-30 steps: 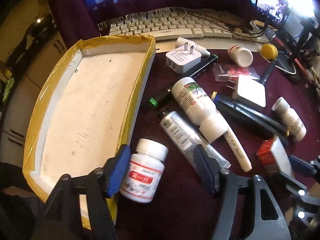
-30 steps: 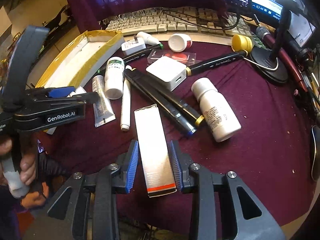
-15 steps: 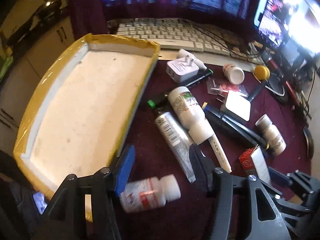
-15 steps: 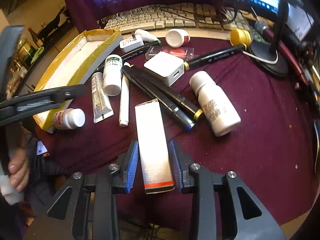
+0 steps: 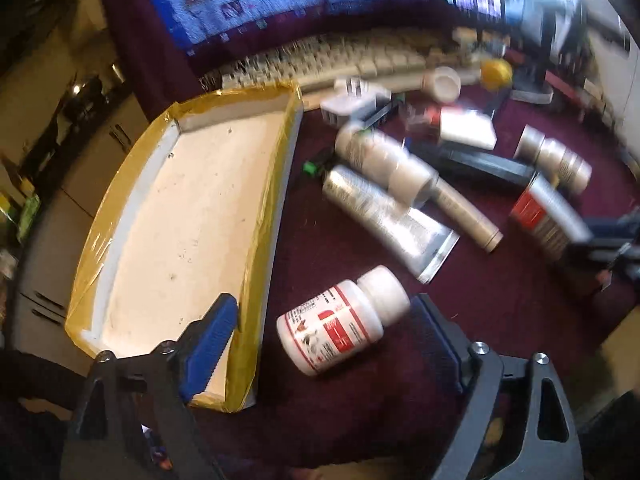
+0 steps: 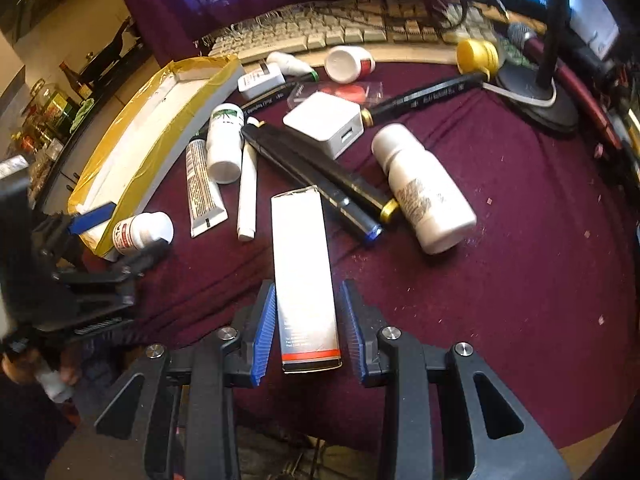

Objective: Organize objects
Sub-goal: 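Move left tool toward the white red-label pill bottle while right tool holds the white box, then close left tool on the red-label pill bottle while right tool keeps holding the white box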

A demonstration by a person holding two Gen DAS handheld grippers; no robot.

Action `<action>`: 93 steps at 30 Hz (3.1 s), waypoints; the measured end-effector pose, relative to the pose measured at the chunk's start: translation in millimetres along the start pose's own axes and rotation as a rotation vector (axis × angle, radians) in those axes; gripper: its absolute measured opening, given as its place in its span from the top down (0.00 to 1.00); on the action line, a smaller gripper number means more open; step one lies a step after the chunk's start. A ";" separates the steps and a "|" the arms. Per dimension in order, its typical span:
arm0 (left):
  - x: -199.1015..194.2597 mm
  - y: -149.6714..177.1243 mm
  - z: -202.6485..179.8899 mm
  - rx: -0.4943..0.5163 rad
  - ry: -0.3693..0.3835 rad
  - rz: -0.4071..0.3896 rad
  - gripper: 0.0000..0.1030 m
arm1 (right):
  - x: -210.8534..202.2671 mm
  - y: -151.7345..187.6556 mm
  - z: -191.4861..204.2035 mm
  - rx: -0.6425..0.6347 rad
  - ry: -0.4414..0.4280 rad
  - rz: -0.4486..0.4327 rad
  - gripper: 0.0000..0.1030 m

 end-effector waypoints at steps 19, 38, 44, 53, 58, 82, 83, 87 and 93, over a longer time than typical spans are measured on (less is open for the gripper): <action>-13.8 -0.4 -14.2 0.102 0.042 0.059 0.34 | -9.0 -6.0 11.1 -0.033 0.024 -0.020 0.71; -1.9 -2.0 -18.3 0.160 -0.005 0.138 0.51 | -15.3 -6.4 18.6 -0.071 0.044 -0.025 0.71; -3.0 2.3 -5.3 0.102 0.038 0.145 0.58 | -12.0 -6.3 25.7 -0.083 0.040 -0.019 0.71; 1.2 1.6 9.5 0.094 0.026 0.144 0.76 | -8.4 -8.6 32.2 -0.109 0.048 -0.024 0.71; 10.2 -2.9 9.2 0.124 0.044 0.115 0.55 | -5.8 -10.1 30.9 -0.110 0.064 -0.017 0.71; 19.6 -26.7 -14.3 0.311 0.012 0.029 0.42 | -5.0 -11.2 29.0 -0.123 0.071 -0.020 0.71; 18.0 -25.5 -14.8 0.316 0.005 0.031 0.45 | -6.1 -9.3 26.3 -0.121 0.060 -0.022 0.71; 9.4 -17.7 -10.0 0.263 0.033 0.043 0.54 | -8.5 -0.3 18.2 -0.153 0.022 -0.038 0.71; -1.1 -15.5 4.5 0.145 0.100 0.047 0.64 | 0.1 3.0 2.5 -0.091 -0.020 -0.027 0.71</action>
Point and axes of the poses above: each gripper's, at about its wrist camera, not at the fingertips, and x roughly the way its jaws point, z to its left, y to its underside, the point moved 2 cm from there along x, roughly the way its jaws point, and after that the axes turned 10 degrees about x, right-handed, at the moved point
